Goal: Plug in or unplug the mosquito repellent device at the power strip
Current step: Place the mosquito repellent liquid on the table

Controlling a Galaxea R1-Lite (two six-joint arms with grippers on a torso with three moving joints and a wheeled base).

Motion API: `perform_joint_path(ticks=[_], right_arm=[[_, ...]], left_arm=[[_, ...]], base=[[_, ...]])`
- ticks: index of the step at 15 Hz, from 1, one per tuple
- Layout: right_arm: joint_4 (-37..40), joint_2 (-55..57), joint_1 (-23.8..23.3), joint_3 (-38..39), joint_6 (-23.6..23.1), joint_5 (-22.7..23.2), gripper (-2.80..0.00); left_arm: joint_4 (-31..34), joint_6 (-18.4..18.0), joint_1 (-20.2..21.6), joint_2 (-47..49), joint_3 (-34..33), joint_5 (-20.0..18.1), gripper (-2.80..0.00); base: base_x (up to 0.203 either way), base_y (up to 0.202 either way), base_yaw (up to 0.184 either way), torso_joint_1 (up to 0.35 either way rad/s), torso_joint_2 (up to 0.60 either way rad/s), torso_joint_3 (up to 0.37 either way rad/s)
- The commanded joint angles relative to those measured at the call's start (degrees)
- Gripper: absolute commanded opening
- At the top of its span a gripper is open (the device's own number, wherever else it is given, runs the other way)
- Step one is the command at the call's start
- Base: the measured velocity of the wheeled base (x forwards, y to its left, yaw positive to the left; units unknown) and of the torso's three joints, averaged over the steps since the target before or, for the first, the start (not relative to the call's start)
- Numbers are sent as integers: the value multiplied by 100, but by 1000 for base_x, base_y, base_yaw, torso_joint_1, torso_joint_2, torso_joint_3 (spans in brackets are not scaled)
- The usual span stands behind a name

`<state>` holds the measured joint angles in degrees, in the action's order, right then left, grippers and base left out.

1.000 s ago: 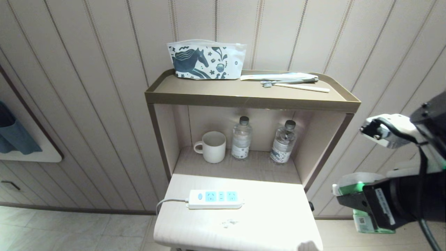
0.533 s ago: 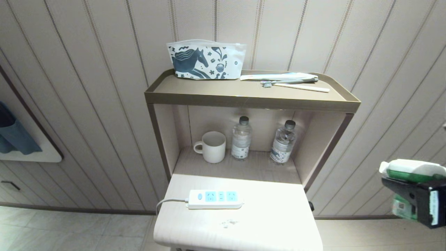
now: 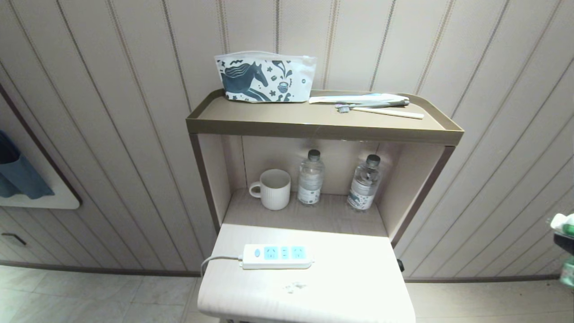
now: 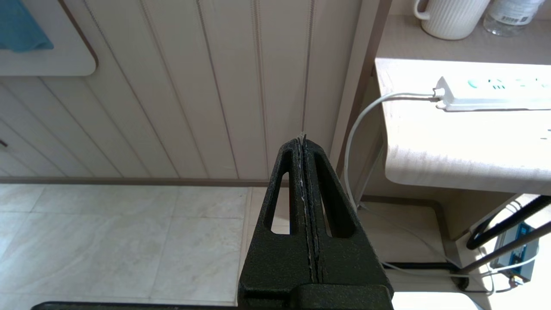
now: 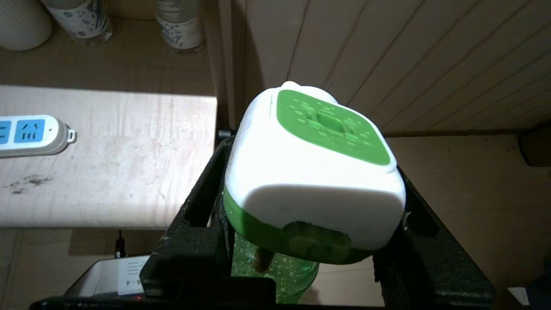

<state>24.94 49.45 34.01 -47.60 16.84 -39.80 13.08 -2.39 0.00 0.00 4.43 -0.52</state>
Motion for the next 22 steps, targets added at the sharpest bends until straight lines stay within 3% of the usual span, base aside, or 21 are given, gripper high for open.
perform_joint_path(ticks=[1, 5, 7, 9, 12, 18, 22], right_arm=[[34, -348, -159, 108, -9, -29, -280], [500, -1546, -712, 223, -323, -66, -280], [692, -1933, -1228, 227, -694, -51, -280], [723, -2222, -2075, 301, -1078, 173, -280], [885, -2632, -2612, 377, -1470, 1629, -280], [1004, -2905, -2672, 369, -1573, 3515, -280], [958, -2901, -2643, 329, -1677, 4058, -280]], left_arm=[[22, 34, 0, 0, -12, 14, -280], [7, -107, 0, 0, -12, -49, -280], [28, -51, 0, 0, -6, -46, -280], [10, -16, 0, 0, -12, -1, -280], [10, -16, 0, 0, -12, 8, -280], [10, -16, 0, 0, -12, 8, -280], [10, -16, 0, 0, -12, 8, -280]], base=[[0, 0, 0, 0, 0, 0], [0, 0, 0, 0, 0, 0], [0, 0, 0, 0, 0, 0], [0, 0, 0, 0, 0, 0], [0, 0, 0, 0, 0, 0], [0, 0, 0, 0, 0, 0], [0, 0, 0, 0, 0, 0]])
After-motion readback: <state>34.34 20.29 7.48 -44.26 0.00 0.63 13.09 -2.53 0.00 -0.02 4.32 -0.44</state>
